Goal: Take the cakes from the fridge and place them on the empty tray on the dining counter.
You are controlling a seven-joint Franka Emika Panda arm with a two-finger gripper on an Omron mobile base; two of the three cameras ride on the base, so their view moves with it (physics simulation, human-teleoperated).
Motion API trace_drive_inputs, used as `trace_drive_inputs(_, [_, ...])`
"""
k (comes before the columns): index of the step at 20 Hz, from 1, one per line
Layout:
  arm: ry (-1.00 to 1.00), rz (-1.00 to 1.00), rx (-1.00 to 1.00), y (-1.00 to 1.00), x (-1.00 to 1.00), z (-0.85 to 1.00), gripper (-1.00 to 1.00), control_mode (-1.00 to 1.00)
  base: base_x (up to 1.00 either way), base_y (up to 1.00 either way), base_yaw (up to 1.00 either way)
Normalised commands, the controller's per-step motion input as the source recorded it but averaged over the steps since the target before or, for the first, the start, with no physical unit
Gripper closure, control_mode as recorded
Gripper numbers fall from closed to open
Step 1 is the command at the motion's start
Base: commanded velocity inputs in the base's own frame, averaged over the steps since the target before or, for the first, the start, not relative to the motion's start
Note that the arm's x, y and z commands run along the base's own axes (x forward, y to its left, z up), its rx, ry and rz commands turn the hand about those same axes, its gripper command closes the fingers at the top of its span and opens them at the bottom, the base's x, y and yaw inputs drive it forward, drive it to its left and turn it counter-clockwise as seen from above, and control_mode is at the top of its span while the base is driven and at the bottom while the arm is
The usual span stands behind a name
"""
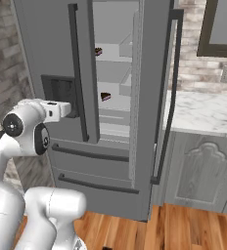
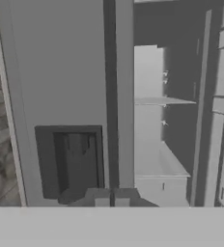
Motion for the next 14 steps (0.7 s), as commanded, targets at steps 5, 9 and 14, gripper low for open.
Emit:
trace_drive_inputs(5, [0.03,0.05,0.12,0.28,0.66,-0.13,-1.00,-1.00,0.00,0.00,0.00])
trace_drive_inputs(9, [0.00,0.02,0.00,0.07,0.66,0.00,-1.00,-1.00,0.00,0.00,0.00])
trace_drive_inputs(14, [-0.12,0.00,0.00,0.00,0.64,-0.02,-1.00,-1.00,0.00,0.00,0.00])
